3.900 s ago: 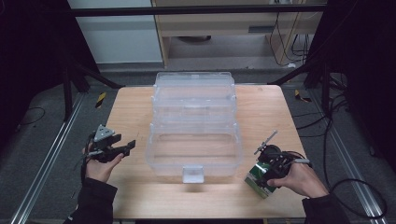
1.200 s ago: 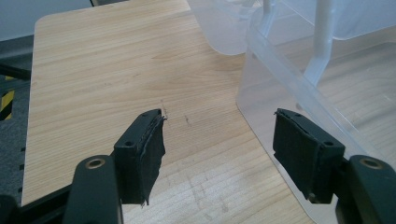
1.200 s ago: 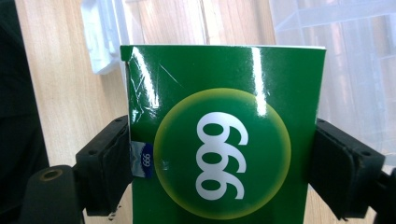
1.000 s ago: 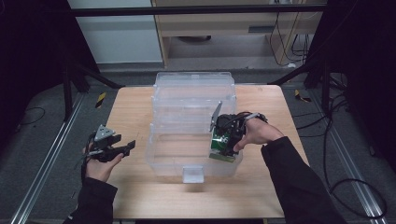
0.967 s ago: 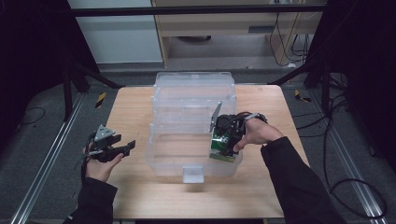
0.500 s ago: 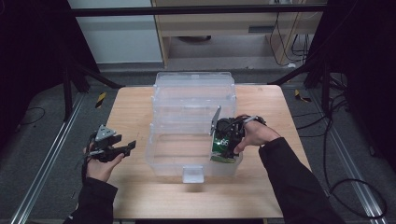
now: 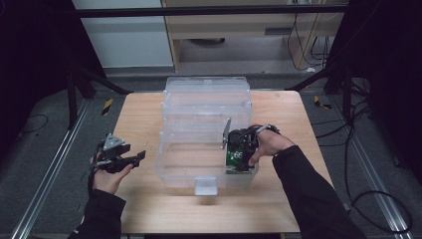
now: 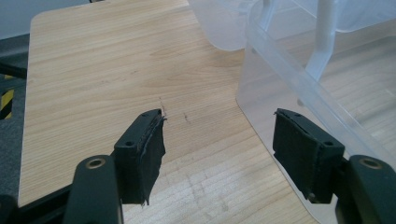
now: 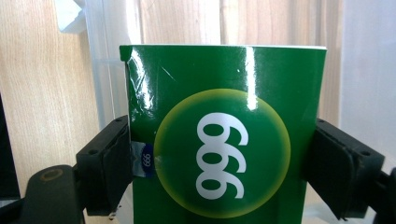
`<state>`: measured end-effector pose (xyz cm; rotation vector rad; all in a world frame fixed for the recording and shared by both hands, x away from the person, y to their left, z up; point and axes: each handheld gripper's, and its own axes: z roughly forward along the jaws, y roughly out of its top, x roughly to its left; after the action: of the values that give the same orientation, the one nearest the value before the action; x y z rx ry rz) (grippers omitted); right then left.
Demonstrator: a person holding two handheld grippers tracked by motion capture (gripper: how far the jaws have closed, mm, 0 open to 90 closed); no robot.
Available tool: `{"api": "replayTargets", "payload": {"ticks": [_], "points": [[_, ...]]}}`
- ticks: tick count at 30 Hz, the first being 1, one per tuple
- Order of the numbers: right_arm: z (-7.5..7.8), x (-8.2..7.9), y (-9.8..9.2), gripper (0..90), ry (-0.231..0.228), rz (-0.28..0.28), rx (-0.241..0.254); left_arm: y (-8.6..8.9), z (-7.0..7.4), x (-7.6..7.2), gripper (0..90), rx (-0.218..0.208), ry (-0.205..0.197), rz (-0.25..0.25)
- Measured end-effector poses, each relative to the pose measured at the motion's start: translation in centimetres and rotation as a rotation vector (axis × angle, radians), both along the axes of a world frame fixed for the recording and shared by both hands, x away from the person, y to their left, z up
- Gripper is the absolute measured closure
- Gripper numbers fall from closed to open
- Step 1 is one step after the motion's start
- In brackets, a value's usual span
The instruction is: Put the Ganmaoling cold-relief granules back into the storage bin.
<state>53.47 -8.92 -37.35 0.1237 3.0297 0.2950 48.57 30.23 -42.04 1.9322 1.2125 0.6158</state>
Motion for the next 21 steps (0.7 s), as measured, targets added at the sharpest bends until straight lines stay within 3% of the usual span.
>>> {"api": "replayTargets", "payload": {"ticks": [4, 21], "points": [[-0.07, 0.15, -0.05, 17.6, 0.014, 0.003, -0.004, 0.01, 0.03, 0.00, 33.1, 0.001, 0.000, 0.000], [-0.18, -0.02, 0.10, 17.7, 0.000, 0.011, -0.026, -0.14, -0.13, 0.08, 33.2, 0.008, 0.002, -0.006]]}}
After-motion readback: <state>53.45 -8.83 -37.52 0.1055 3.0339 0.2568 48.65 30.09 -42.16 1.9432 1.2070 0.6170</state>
